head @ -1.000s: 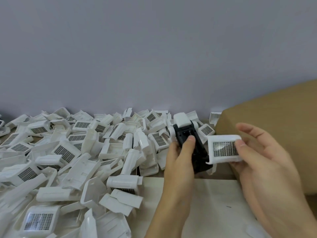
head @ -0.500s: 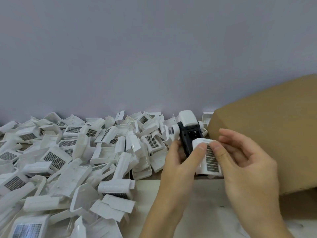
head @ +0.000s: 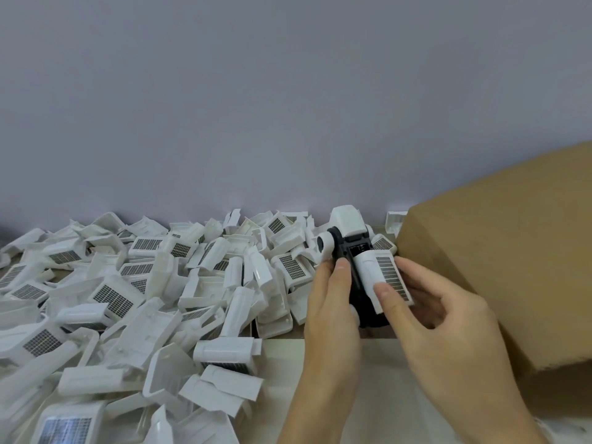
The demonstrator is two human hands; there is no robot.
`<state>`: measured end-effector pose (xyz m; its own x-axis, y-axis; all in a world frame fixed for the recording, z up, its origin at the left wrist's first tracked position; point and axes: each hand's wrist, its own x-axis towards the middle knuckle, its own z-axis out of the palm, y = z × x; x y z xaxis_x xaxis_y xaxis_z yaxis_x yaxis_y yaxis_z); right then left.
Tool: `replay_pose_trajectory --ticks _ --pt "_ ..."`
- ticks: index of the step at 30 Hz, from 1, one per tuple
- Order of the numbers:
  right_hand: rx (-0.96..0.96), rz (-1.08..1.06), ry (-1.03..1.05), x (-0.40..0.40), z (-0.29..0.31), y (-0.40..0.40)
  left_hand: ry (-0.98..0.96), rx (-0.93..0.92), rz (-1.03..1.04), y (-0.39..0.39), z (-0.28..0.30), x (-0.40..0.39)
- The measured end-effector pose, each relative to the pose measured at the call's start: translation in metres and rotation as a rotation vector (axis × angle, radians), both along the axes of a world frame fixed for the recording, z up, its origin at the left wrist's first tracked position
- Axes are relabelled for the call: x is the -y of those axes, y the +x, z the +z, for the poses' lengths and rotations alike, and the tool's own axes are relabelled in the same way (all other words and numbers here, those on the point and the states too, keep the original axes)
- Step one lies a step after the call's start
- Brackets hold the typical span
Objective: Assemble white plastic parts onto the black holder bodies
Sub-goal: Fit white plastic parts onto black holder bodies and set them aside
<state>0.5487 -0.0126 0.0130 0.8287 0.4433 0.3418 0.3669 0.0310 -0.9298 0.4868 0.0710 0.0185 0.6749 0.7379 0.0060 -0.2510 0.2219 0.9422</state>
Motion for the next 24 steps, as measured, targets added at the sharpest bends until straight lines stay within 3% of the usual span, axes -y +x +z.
replay_pose_trajectory --ticks 5,11,16,24 --pt "0.101 -0.088 -0.047 0.001 0.0 -0.001 0.048 -0.057 0.049 0.003 -0.003 0.001" --pt "0.085 -0.243 0.176 0.0 0.004 -0.004 0.026 -0.023 0.04 -0.001 0.007 0.002" --pt "0.115 -0.188 0.008 0.0 0.004 -0.007 0.085 -0.051 -0.044 -0.002 0.006 0.005" --pt "0.198 -0.191 -0.055 0.0 0.003 -0.005 0.155 0.002 -0.098 -0.003 0.007 0.006"
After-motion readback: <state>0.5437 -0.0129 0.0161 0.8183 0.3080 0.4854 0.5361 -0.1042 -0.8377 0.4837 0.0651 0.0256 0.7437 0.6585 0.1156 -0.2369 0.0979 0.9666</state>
